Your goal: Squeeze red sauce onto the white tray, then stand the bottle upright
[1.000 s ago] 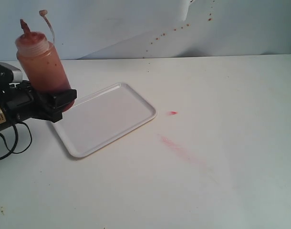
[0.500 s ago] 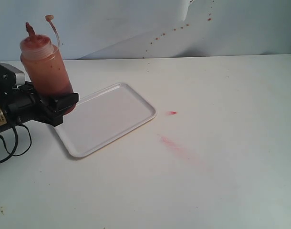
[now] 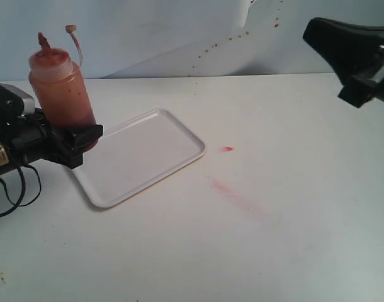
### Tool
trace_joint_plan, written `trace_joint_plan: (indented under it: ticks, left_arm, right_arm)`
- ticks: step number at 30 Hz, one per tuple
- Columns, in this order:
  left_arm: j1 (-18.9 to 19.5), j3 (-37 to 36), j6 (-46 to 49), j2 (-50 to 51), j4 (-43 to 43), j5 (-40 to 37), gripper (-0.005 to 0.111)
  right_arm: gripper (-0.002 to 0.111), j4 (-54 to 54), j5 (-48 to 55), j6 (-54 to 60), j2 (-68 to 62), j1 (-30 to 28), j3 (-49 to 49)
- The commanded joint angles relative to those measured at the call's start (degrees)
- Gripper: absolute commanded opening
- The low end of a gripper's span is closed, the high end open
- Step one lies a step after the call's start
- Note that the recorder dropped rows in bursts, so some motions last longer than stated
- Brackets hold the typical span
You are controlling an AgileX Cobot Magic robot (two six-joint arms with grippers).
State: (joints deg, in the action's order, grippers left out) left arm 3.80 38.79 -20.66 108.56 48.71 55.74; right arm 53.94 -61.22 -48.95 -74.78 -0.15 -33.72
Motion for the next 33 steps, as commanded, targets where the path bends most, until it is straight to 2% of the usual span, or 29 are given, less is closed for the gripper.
trace_joint_plan:
  ticks: [1,6,10,14,17,20,24,27,30,33]
  left_arm:
    - [0.06,0.19,5.54,-0.43,-5.85,2.29,0.0]
    - [-0.25,0.19,17.29,-0.43,-11.09,-0.56,0.0]
    - [-3.38,1.4,27.13,-0.43,-20.79,-8.05,0.0]
    - [-7.59,4.09,40.94,-0.43,-34.34,-14.33,0.0]
    - [-11.29,5.69,51.04,-0.43,-46.59,-15.05,0.0]
    - [-14.83,6.56,66.51,-0.43,-59.47,-15.28,0.0]
    - [-20.22,6.79,89.25,-0.43,-76.46,-11.82,0.0]
    - [-23.76,6.79,99.32,-0.43,-87.26,-4.65,0.0]
    - [-26.12,6.81,105.2,-0.43,-91.43,1.04,0.0]
    - [-27.22,6.81,113.63,-0.43,-91.57,3.49,0.0]
  right_arm:
    - [0.0,0.67,-1.04,5.23,-10.8,1.43,-5.61]
    - [0.0,3.3,0.29,5.25,-20.5,5.82,-15.59]
    - [0.0,9.61,3.98,0.46,-25.79,9.24,-22.12]
    - [0.0,13.11,6.35,-3.03,-27.83,10.96,-25.04]
    - [0.0,12.68,6.37,-4.8,-27.49,10.93,-25.04]
    - [0.0,13.58,7.74,-7.65,-27.49,10.93,-25.04]
    - [0.0,14.94,8.9,-9.52,-27.49,10.93,-25.04]
    - [0.0,15.44,8.98,-9.97,-27.27,10.93,-25.04]
    - [0.0,16.13,9.32,-9.97,-26.2,10.93,-25.26]
    - [0.0,24.57,10.71,-16.57,-25.71,10.93,-28.44]
